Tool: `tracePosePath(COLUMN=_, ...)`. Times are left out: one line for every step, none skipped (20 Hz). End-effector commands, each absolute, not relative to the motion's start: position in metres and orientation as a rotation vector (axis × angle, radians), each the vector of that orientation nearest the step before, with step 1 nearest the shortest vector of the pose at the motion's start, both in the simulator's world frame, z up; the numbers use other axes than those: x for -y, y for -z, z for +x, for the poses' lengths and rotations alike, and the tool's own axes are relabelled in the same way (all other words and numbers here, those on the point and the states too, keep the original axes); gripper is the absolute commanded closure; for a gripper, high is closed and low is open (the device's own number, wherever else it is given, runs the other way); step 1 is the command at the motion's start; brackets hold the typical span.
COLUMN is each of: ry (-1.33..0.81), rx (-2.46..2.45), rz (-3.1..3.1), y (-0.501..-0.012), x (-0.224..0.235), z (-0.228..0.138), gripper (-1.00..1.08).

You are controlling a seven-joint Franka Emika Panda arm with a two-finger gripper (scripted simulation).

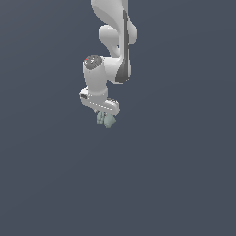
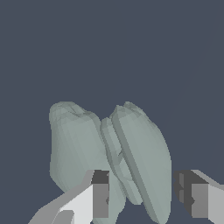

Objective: Pick up the object and move it to a goal position.

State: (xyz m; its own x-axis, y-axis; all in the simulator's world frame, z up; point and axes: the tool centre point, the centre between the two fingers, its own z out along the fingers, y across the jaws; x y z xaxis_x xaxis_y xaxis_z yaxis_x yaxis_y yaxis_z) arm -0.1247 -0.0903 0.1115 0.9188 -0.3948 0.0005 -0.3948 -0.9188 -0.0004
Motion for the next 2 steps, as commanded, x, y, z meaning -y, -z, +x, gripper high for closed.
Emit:
tracePosePath(ry=0.001, rx=-0.632, rz=-3.076, y=-0.1155, x=0.0944, z=-0.1251, gripper=1.08)
tracePosePath(ry=0.001, rx=-0.632, rz=-3.076, y=-0.1158, x=0.0947, z=-0.1251, gripper=1.08)
